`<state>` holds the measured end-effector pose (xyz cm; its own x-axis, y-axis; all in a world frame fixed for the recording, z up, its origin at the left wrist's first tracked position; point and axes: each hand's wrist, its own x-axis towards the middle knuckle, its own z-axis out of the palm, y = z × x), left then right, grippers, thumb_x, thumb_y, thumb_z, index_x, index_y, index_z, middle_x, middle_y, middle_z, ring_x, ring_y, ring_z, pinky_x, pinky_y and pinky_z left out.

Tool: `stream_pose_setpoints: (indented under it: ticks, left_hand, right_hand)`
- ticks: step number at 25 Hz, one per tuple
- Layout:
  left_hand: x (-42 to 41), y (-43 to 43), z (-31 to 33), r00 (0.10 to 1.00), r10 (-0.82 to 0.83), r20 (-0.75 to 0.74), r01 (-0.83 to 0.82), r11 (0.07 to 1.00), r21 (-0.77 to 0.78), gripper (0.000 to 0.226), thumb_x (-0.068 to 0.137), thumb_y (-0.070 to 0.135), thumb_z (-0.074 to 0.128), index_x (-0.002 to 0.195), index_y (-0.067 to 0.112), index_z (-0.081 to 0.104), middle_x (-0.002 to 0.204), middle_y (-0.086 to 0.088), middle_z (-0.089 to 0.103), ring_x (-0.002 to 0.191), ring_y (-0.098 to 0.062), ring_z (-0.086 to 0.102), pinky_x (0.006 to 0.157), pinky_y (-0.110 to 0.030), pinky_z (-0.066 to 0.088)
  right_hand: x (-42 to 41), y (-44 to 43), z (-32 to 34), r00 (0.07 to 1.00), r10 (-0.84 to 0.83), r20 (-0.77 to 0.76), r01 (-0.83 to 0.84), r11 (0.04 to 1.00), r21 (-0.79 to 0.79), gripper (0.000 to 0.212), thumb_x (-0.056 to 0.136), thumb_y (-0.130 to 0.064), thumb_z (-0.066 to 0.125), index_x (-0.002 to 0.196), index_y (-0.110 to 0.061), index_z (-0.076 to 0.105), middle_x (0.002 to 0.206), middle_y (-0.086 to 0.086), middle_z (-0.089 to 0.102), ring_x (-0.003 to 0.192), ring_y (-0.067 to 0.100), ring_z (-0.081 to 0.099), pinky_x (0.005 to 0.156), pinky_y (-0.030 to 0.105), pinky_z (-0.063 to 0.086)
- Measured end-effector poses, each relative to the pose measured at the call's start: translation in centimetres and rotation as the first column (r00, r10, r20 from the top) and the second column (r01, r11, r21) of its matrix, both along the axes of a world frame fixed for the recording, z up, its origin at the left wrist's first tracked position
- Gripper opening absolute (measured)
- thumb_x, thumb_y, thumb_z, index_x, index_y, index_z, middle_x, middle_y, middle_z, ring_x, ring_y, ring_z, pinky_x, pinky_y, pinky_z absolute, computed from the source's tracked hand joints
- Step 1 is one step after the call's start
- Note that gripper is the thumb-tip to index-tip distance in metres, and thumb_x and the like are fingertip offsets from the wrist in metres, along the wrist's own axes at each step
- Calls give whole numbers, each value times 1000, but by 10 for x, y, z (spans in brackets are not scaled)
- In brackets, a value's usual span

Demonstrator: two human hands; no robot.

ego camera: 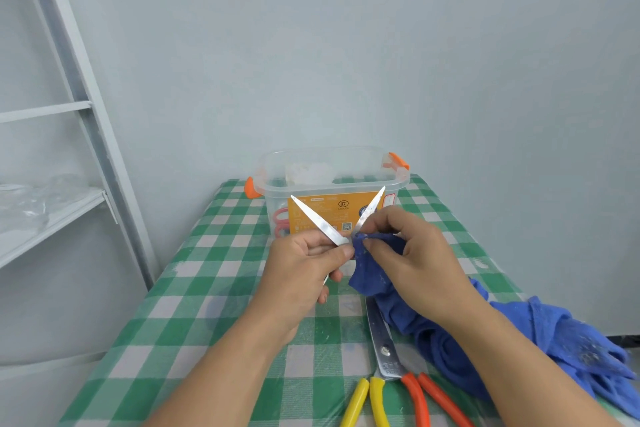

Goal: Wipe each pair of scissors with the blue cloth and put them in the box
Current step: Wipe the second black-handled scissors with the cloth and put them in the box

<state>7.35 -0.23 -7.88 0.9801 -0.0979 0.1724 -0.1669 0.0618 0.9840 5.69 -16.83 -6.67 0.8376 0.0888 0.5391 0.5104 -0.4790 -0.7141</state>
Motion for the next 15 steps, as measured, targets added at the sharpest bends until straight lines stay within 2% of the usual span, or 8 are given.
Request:
stream_pose_setpoints:
  ticks: [3, 8, 11, 13, 15]
  left_hand:
    - [2, 0, 0, 1000, 2, -13, -2, 1000, -1, 7, 87, 3, 72, 90, 8, 76, 74, -5, 69, 52, -9, 50, 38, -22, 31]
    - [1, 0, 0, 1000, -7, -15, 7, 1000, -5, 7, 88, 4, 72, 90, 9, 76, 78, -6, 72, 53, -9, 50, 39, -22, 31]
    - [-1, 0, 0, 1000, -23, -8, 23, 1000, -3, 9, 87, 5, 73, 91, 11, 78, 78, -10, 70, 54, -10, 50, 39, -22, 32]
    - [-1, 0, -1, 999, -38, -10, 38, 999, 1, 9, 87, 6, 73, 88, 13, 78, 80, -14, 70, 54, -11, 50, 39, -23, 32]
    - [-1, 0, -1, 999, -46, -14, 46, 999, -1, 9, 86, 6, 74, 85, 13, 78, 80, -16, 69, 55, -12, 50, 39, -23, 32]
  right_hand:
    - [5, -2, -2, 1000, 5, 30, -3, 998, -60, 19, 95, -10, 65, 95, -28, 71, 100, -11, 62, 103, 9, 58, 90, 25, 44]
    - [1, -3, 0, 996, 72, -49, -69, 996, 58, 29, 98, -4, 58, 89, -29, 68, 100, -3, 64, 99, 10, 59, 87, 20, 42]
    - [0, -2, 0, 993, 82, -80, -78, 995, 55, 27, 97, -3, 58, 86, -27, 66, 99, -3, 63, 96, 10, 59, 86, 23, 44]
    - [1, 1, -3, 998, 25, -53, -23, 999, 48, 21, 96, -6, 61, 88, -25, 66, 95, -6, 64, 93, 10, 61, 85, 28, 48]
    - [1, 5, -3, 999, -32, -43, 36, 994, 107, 17, 92, -8, 67, 89, -24, 65, 88, -11, 68, 87, 7, 65, 80, 29, 53]
